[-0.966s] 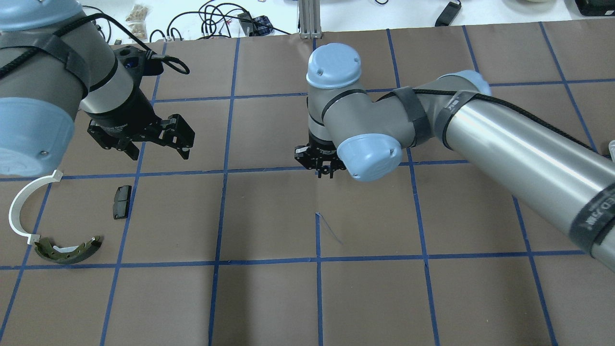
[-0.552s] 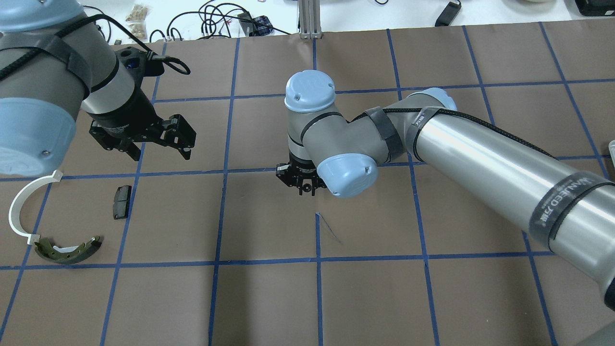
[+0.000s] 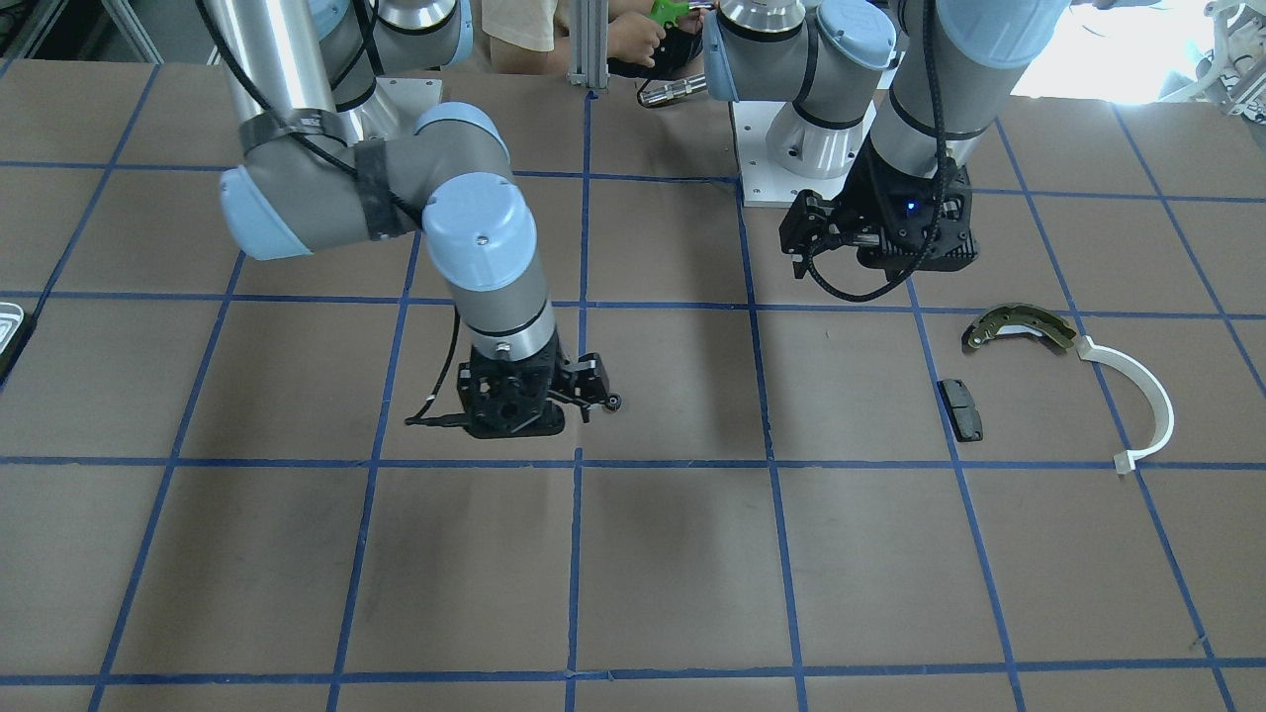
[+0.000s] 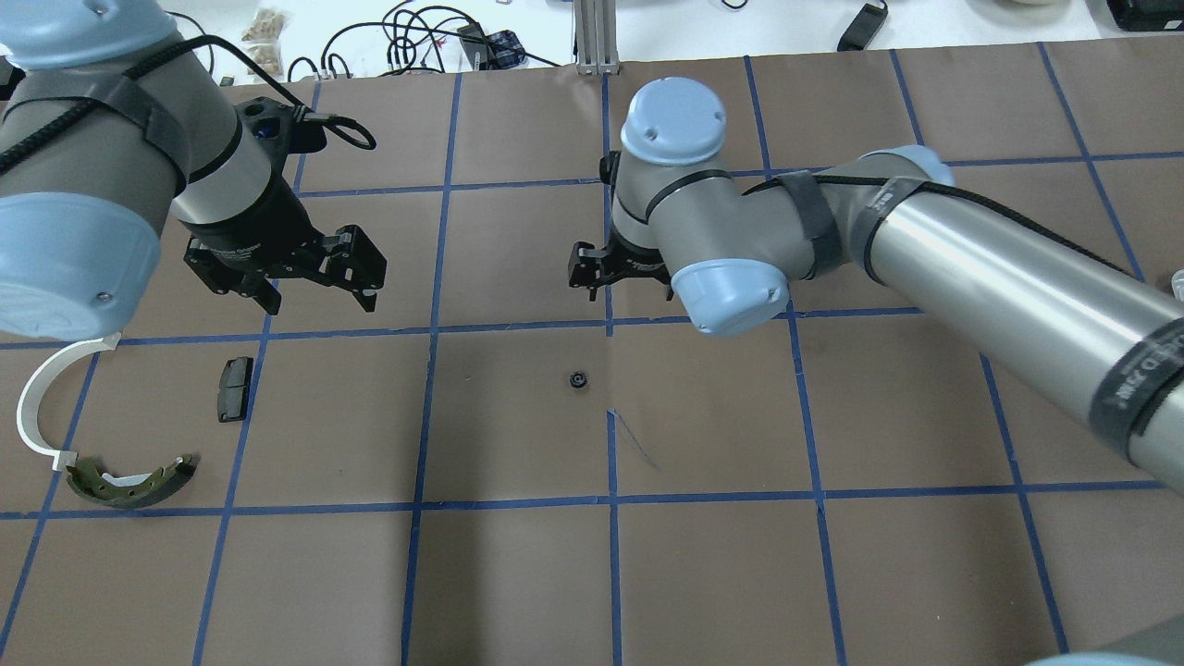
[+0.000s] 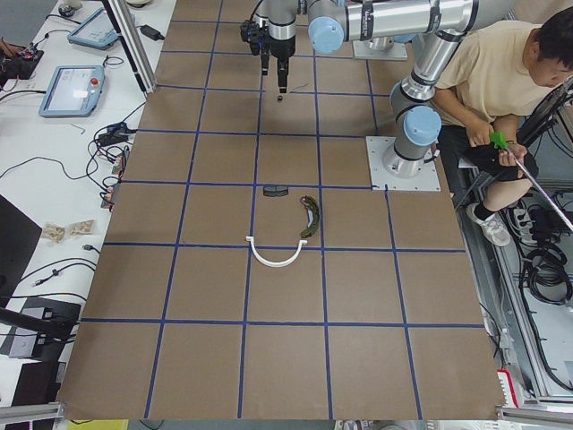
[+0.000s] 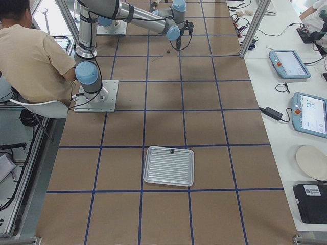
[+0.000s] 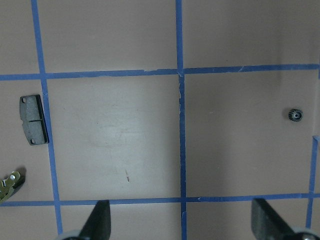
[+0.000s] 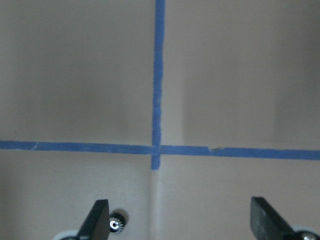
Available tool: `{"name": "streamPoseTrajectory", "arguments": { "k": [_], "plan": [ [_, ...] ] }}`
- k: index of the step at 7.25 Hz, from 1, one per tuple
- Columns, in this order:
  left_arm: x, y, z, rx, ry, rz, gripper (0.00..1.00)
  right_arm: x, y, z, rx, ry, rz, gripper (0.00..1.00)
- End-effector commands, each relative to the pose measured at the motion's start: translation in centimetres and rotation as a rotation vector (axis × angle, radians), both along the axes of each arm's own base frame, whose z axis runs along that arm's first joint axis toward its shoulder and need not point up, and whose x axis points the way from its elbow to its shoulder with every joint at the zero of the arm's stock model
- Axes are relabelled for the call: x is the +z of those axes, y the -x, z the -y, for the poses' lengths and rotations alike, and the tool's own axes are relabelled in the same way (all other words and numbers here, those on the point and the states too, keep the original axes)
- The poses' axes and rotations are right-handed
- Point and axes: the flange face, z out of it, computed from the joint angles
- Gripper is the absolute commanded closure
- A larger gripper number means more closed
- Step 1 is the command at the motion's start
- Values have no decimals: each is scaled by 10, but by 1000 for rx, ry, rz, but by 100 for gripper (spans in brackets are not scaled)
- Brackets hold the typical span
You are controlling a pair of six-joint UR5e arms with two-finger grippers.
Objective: Place bearing gear from tray to pile
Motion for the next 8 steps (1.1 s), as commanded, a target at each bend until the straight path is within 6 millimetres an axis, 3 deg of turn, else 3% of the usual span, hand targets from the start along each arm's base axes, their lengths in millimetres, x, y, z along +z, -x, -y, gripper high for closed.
{"name": "streamPoseTrajectory", "arguments": {
  "k": [1, 2, 4, 6, 7, 8],
  "plan": [
    [-32, 25, 3, 38, -43, -98, 0, 34, 118, 23, 148, 4, -96, 0],
    [-45, 57, 9, -8, -19, -107, 0, 41, 177, 37, 261, 24, -139, 0],
    [-93, 128, 8, -144, 22, -106, 0, 37, 303, 50, 383, 18, -159, 0],
    [-146, 159, 4, -215, 52, -118, 0, 37, 407, 38, 552, 14, -172, 0],
    [-169, 166, 10, -227, 71, -124, 0, 34, 446, 30, 723, 15, -180, 0],
    [-188, 176, 11, -247, 61, -117, 0, 31, 471, 23, 900, 15, -184, 0]
  ]
}}
